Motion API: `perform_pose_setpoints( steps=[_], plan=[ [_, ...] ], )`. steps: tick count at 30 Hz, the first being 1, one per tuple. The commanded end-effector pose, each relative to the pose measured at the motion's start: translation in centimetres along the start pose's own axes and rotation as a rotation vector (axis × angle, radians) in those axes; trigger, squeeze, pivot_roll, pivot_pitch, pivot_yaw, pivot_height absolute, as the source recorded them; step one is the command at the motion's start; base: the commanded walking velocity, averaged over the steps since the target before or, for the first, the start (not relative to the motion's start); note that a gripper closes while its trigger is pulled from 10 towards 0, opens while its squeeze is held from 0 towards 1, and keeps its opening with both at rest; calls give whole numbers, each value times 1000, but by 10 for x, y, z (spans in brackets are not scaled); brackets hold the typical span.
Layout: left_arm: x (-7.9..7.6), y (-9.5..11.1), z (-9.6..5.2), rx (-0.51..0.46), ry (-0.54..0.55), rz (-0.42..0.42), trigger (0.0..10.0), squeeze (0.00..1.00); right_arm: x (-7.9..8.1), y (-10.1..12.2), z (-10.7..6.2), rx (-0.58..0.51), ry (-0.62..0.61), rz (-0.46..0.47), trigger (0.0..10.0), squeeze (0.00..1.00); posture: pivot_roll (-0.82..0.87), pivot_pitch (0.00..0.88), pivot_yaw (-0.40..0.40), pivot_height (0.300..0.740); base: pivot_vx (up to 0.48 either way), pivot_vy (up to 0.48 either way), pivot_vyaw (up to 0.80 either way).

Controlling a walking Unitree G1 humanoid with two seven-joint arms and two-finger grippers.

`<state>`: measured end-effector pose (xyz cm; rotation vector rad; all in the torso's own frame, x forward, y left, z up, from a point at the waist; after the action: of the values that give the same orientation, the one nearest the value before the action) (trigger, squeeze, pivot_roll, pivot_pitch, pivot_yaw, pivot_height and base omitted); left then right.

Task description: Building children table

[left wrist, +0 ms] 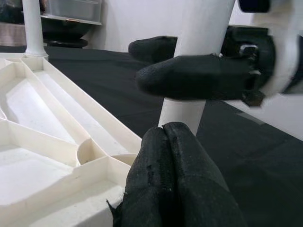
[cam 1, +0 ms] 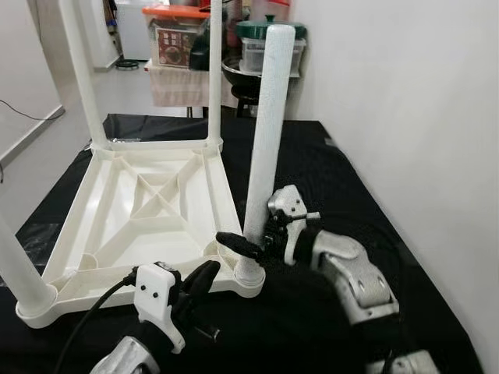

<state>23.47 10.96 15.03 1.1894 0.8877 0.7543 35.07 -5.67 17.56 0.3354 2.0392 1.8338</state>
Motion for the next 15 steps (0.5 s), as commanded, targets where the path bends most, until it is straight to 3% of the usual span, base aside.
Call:
perform_pose_setpoints(
  steps=[1,6,7,8,9,15],
  plan=[
    [1,-3,-1,9,5,0,8353,0,-9,1,-5,1,31,4,10000,0,57,0,-100,740,0,0,0],
    [0,-3,-2,11,6,0,8392,0,-22,7,-11,36,87,-12,10000,0,60,0,-105,740,0,0,0],
    [0,-4,-2,11,7,0,8314,0,-25,11,-11,32,90,-8,8235,0,62,0,-106,740,0,0,0],
    [0,-4,-2,11,7,0,8314,0,-25,11,-11,32,90,-8,8235,0,62,0,-106,740,0,0,0],
    [0,-4,-2,11,7,0,8353,0,-28,15,-13,14,105,3,0,0,62,0,-107,740,0,0,0],
    [-1,-4,-2,11,6,0,8314,0,-29,19,-15,-14,137,14,0,0,58,0,-104,740,0,0,0]
  ],
)
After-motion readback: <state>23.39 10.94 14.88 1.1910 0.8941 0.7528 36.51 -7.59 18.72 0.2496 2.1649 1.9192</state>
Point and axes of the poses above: a point about 5 cm out from each wrist's last joint towards the gripper, its own z axis pointing out of the wrist towards the gripper, its own y axis along the axis of the wrist's last joint, x = y × z, the point moved 4 cm from there along z, pointing out of the wrist towards the gripper, and after that the axes turned 3 degrees about -z, right-handed, at the moved point
